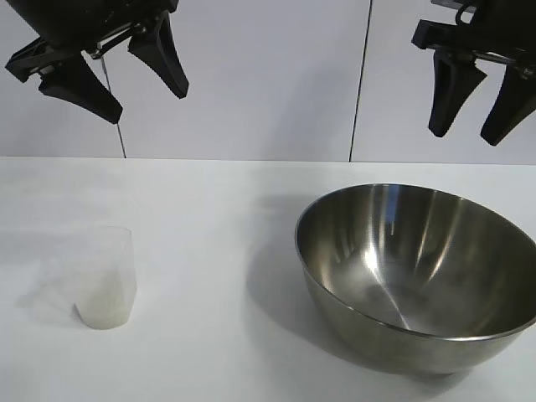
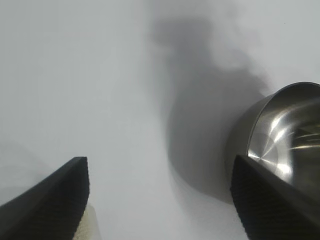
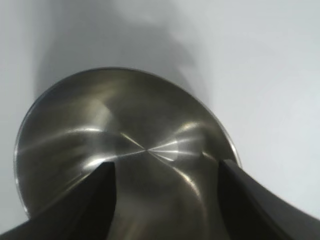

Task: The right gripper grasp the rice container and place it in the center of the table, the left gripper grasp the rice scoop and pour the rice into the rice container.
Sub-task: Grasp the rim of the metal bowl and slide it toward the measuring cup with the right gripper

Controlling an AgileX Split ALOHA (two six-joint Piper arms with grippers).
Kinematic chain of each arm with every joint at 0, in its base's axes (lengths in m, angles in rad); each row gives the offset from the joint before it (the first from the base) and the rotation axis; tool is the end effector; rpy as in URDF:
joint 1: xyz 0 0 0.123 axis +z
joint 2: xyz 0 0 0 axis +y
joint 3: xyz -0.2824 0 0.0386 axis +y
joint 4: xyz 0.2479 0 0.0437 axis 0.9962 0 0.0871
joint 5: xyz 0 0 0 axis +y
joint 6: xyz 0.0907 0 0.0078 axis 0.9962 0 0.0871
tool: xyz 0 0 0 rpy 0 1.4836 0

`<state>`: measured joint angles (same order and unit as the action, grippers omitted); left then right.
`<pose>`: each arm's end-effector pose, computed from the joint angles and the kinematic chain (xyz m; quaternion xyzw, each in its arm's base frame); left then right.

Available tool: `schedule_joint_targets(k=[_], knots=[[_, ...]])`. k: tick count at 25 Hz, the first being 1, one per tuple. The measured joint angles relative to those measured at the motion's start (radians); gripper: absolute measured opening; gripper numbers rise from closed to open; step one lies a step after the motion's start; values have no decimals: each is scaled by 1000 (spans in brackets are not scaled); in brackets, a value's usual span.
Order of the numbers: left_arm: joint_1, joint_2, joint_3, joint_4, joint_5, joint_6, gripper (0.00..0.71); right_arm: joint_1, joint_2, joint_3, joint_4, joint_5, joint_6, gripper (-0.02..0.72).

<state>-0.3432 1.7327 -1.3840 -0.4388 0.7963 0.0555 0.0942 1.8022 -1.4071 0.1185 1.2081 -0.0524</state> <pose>0.3464 -0.1532 0.2784 0.0813 0.9467 -0.2226 0.2179 0.3505 0.0432 0.2436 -0.0536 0.9966 0.0565 0.0262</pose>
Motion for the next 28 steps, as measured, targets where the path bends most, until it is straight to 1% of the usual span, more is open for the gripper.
schedule_joint_targets(k=[5,8,13,16,19,22,24,25,27,28], knots=[[0,0,0,0,0,0,567,0,0,157,-2,-90,-10,408],[0,0,0,0,0,0,567,0,0,214,-3,-133,-23,408],[0,0,0,0,-1,0,567,0,-14,221,-6,-150,-23,408],[0,0,0,0,-1,0,567,0,-43,192,-6,-138,-23,408],[0,0,0,0,-1,0,567,0,-80,142,-18,-85,-23,408],[0,0,0,0,-1,0,567,0,-107,116,-68,-29,-17,408],[0,0,0,0,-1,0,567,-5,-110,116,-105,-10,4,408],[0,0,0,0,-1,0,567,-12,-110,118,-118,-8,11,408],[0,0,0,0,-2,0,567,-37,-110,122,-125,-12,23,408],[0,0,0,0,-2,0,567,-53,-110,127,-118,-22,24,408]])
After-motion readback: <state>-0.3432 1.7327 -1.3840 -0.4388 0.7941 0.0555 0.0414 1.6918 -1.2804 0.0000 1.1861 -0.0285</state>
